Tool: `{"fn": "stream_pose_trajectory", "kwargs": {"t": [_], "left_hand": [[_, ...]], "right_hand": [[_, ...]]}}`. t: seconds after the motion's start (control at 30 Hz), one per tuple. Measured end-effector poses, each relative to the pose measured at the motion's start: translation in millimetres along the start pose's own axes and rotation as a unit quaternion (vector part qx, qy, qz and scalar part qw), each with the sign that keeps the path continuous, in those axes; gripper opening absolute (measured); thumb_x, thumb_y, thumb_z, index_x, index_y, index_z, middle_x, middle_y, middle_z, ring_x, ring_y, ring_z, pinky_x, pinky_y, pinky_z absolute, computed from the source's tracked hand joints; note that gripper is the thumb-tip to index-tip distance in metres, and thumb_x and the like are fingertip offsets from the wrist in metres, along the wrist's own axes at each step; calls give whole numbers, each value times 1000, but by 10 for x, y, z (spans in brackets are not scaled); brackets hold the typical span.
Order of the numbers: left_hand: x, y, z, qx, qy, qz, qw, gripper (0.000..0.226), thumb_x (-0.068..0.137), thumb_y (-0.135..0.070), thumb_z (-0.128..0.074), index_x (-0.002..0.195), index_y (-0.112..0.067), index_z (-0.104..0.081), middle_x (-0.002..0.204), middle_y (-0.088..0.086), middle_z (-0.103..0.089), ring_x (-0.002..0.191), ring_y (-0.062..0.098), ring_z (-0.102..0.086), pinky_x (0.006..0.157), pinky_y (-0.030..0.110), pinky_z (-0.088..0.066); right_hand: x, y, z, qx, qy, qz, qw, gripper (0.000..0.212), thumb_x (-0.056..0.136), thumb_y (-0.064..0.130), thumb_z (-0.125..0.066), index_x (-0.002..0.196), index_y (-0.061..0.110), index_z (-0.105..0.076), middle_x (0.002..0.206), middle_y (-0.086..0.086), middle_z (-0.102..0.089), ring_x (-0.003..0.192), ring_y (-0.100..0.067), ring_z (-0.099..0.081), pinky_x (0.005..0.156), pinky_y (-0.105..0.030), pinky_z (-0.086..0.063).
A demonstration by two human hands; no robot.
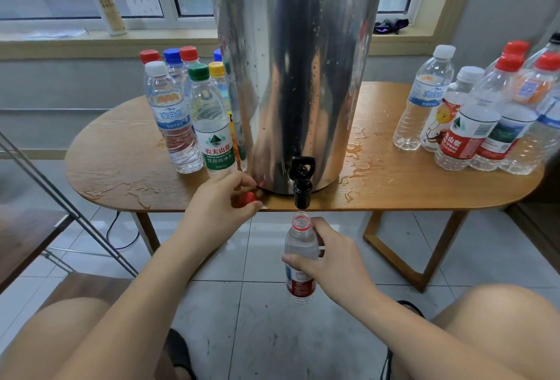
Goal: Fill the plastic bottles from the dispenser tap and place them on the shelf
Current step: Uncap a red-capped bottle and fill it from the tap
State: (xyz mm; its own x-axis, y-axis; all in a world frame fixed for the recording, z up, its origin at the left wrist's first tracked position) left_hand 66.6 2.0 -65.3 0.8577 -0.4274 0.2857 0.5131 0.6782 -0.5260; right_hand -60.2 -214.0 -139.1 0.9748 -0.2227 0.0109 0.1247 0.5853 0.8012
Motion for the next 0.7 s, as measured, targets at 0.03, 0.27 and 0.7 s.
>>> {"fn": "stream_pose_trajectory", "kwargs": {"t": [0.03, 0.27, 0.7], "left_hand": [[-1, 19, -16, 9, 1, -3, 1000, 31, 90, -33, -87, 116, -32, -71, 110, -19, -63, 104, 5, -58, 81, 17, -45], [-26, 56, -28, 8, 18, -5, 1000, 26, 92, -26, -85, 115, -35, -74, 106, -19, -69, 101, 9, -64, 87, 34, -59], [-309, -365, -133, -171, 69, -45, 982, 19, 84, -37, -92, 100, -36, -81, 98, -22, -77, 96, 11, -69, 75, 7, -42]], "right_hand": [[-5, -2, -1, -1, 0, 4, 1000, 61, 79, 62, -88, 128, 51, -53, 118, 21, -70, 109, -5, -65, 91, -27, -58], [-33, 20, -21, -16, 17, 20, 1000, 59, 79, 68, -84, 122, 61, -45, 115, 29, -62, 104, 4, -61, 85, -15, -49], [-79, 50, -63, -31, 33, 55, 997, 67, 77, 70, -82, 133, 54, -50, 121, 22, -67, 113, -9, -64, 95, -39, -61]]}}
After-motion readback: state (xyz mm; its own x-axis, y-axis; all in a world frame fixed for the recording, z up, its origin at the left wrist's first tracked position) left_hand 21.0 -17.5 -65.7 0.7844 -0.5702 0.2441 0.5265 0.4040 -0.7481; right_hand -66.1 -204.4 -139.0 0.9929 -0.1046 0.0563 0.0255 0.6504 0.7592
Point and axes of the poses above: each hand's wrist, its own x-axis towards the middle knuckle, its own z-axis out of the back of the hand, y = z × x, the point moved 1 cm from there along x, towards the middle knuckle
